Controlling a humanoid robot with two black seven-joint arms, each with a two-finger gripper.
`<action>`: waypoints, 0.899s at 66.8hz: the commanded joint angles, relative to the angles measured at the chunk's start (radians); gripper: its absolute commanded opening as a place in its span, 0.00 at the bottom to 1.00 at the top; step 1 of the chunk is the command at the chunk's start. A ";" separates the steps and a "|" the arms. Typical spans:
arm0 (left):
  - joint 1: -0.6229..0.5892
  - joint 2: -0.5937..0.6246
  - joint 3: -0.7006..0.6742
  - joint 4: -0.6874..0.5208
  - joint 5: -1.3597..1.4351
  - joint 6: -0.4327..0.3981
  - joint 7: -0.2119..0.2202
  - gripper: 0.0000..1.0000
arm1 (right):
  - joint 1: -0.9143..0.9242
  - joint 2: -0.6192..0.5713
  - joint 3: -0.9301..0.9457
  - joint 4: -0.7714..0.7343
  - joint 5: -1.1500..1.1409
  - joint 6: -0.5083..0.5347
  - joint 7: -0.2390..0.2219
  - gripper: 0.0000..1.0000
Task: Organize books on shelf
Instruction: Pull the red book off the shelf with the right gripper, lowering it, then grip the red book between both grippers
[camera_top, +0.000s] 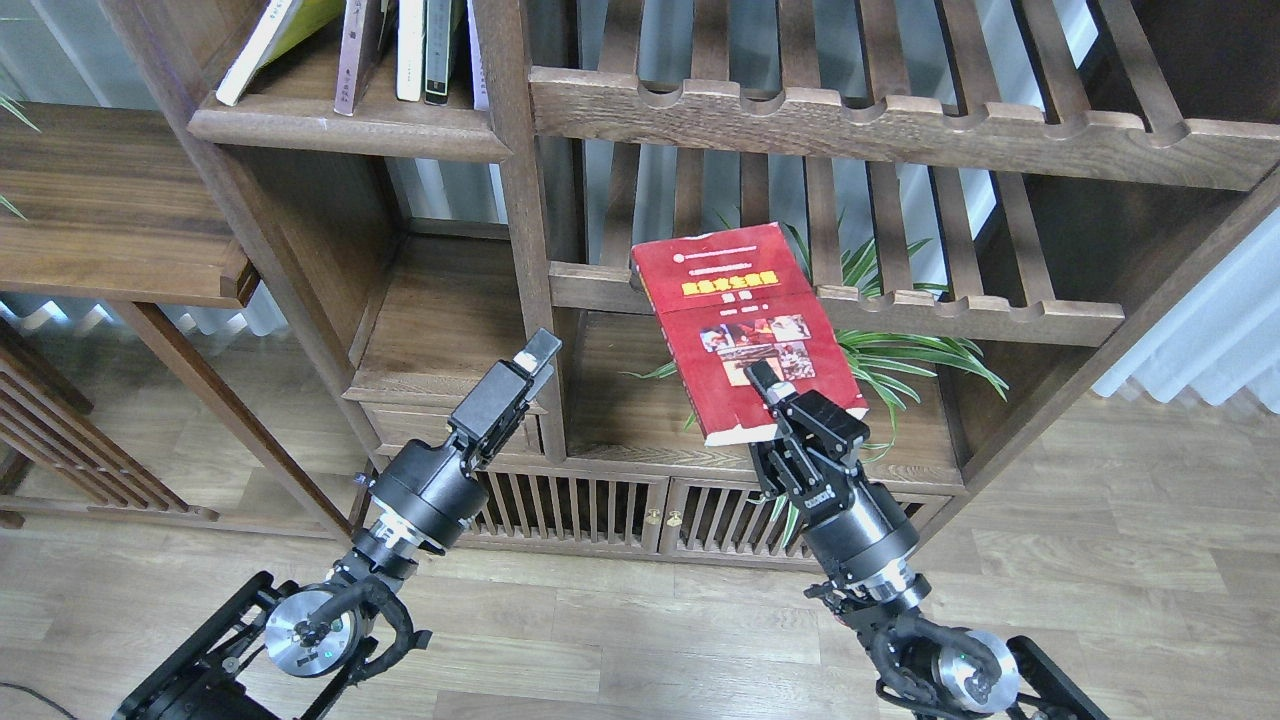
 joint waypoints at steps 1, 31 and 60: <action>0.001 0.008 0.038 -0.001 -0.070 0.000 0.003 0.72 | -0.010 0.003 -0.019 -0.013 -0.024 0.000 0.000 0.08; 0.005 0.178 0.167 -0.008 -0.173 0.000 0.054 0.72 | -0.010 0.011 -0.082 -0.021 -0.043 0.000 -0.036 0.08; -0.002 0.213 0.230 -0.008 -0.233 0.000 0.086 0.68 | -0.027 0.027 -0.117 -0.042 -0.106 0.000 -0.057 0.08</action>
